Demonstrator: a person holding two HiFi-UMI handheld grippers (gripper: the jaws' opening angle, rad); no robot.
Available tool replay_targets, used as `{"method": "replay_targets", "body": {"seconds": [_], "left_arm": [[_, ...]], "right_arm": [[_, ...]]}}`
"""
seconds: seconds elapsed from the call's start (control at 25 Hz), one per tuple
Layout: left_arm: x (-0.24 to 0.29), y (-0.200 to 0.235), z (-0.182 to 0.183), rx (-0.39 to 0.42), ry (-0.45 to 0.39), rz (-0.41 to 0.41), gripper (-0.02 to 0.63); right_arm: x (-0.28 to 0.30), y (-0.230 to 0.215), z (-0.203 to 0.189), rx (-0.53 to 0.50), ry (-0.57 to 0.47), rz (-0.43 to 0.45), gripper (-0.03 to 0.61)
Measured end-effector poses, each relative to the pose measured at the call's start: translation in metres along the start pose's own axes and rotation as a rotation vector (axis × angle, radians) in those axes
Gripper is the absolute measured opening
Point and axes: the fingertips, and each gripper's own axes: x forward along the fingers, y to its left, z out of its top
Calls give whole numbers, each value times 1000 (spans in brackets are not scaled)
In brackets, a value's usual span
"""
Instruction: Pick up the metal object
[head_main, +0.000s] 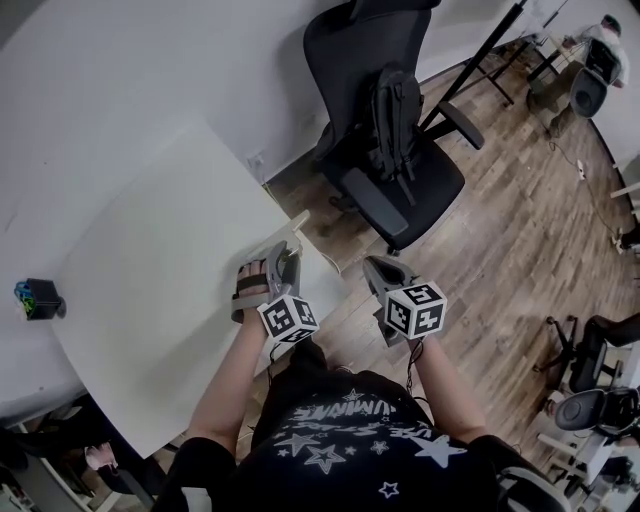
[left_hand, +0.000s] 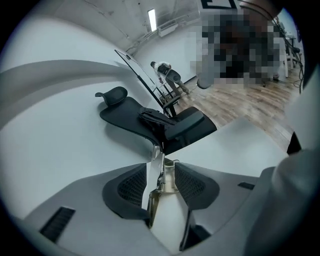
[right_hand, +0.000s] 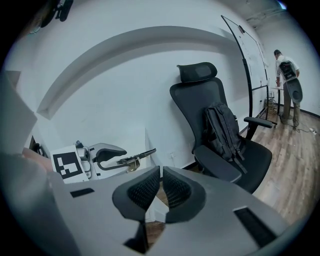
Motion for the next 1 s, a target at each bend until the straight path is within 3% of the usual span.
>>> {"method": "replay_targets", "body": {"seconds": [0.28,0.4,0.52,0.68,1.0], "left_arm": [[6,-4,5,107,10,27,149],[7,0,5,144,18,69,62],[7,1,6,175,4,87,41],[1,6,8,160,3,64,35],[-22,20,25,86,-11,116,34]], "right_arm": [[-3,-6,-6,15,5,-11,49],[-4,-6,-8,19,3,-9,49],[-3,-6,-10,18,1,-6,49],[-5,-3,-10,13,-4,2,49],[-20,-1,-4,-9,-25,31,49]]}}
